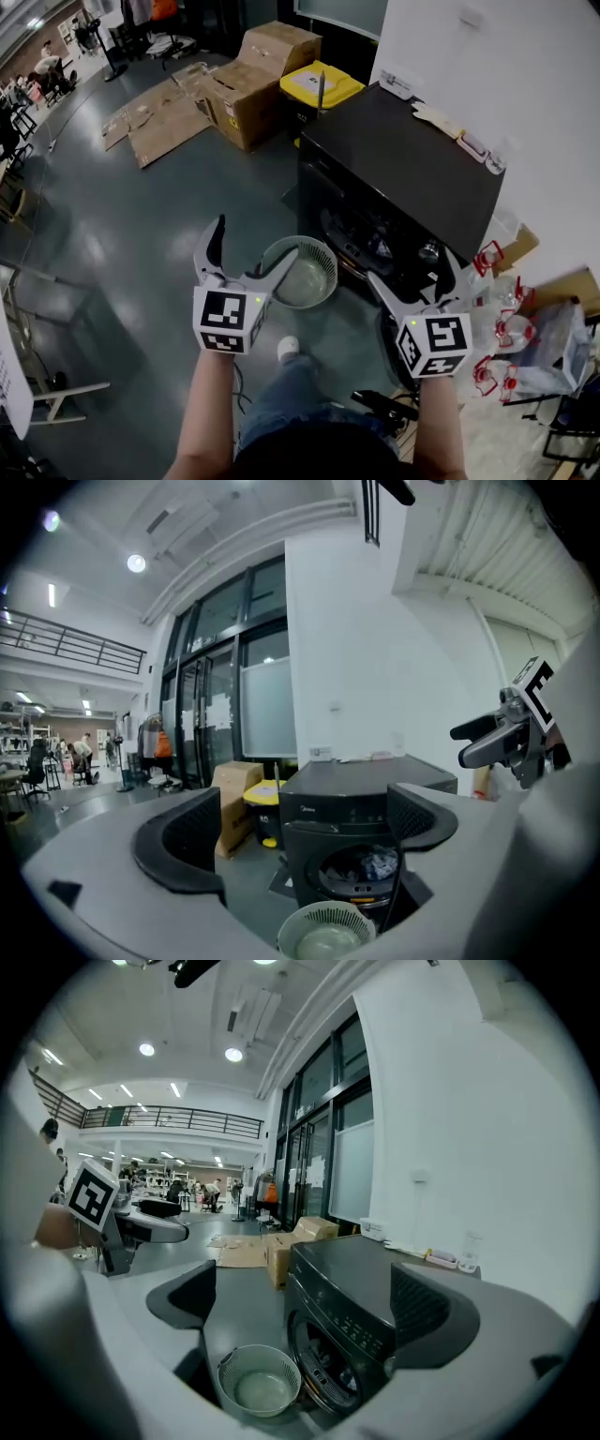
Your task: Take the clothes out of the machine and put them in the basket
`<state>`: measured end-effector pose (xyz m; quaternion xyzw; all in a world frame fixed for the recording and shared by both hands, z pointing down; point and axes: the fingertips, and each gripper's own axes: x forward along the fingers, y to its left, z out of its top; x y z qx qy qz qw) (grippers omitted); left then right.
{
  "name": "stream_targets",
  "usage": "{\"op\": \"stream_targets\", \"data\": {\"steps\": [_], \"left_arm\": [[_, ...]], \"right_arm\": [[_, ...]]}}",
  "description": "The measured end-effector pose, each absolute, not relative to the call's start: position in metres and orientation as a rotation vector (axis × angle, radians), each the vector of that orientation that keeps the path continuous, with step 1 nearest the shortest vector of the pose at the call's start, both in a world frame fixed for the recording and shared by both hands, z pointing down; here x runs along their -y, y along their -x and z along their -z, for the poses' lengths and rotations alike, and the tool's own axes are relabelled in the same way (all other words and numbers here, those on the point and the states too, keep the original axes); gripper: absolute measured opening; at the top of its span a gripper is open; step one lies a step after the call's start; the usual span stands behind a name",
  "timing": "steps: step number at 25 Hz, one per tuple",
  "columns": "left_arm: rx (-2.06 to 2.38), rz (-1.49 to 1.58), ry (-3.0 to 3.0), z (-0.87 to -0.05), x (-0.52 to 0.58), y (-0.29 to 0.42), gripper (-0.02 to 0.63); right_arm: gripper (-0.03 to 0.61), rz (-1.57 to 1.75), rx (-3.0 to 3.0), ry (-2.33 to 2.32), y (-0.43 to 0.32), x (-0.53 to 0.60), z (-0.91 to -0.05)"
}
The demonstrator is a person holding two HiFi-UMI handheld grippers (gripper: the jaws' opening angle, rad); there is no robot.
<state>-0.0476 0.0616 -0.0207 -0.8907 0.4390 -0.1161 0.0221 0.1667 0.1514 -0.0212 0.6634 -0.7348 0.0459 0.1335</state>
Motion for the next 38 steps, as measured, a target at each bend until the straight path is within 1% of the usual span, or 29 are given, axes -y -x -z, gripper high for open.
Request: {"op": "stream_targets", "data": {"steps": [7,14,19,26,32,38], "left_arm": [[-1.316,0.414,2.833,-0.007,0.019,0.052,0.546],[-1.313,0.512,2.902,-0.056,0.056,0.059,0.546],[-1.318,0.608,2.960,-0.099,0.057,0.051,0.546],[-1.386,0.729,2.981,-0.165,0.045,0.045,0.546],[-1.459,0.790,2.965,-0.215,0.048,0.036,0.546],[-1.502,0.808,2.933,-0.276,0.065,0.028,0.546]], "right_arm": [[0.566,-0.241,2.065,-1.925,-0.149,-0.081,-0.009],[0.566,-0.381,2.050,-1.868,-0.124,-0.042,-0.055],[0.565,-0.506,2.044,-1.801,-0.119,-0.035,-0.093],[0.565,-0.599,2.072,-1.675,-0.115,-0.025,-0.158],[0.565,-0.673,2.087,-1.617,-0.127,-0.014,-0.212],[0.565,-0.732,2.070,-1.640,-0.143,0.002,-0.285]]}}
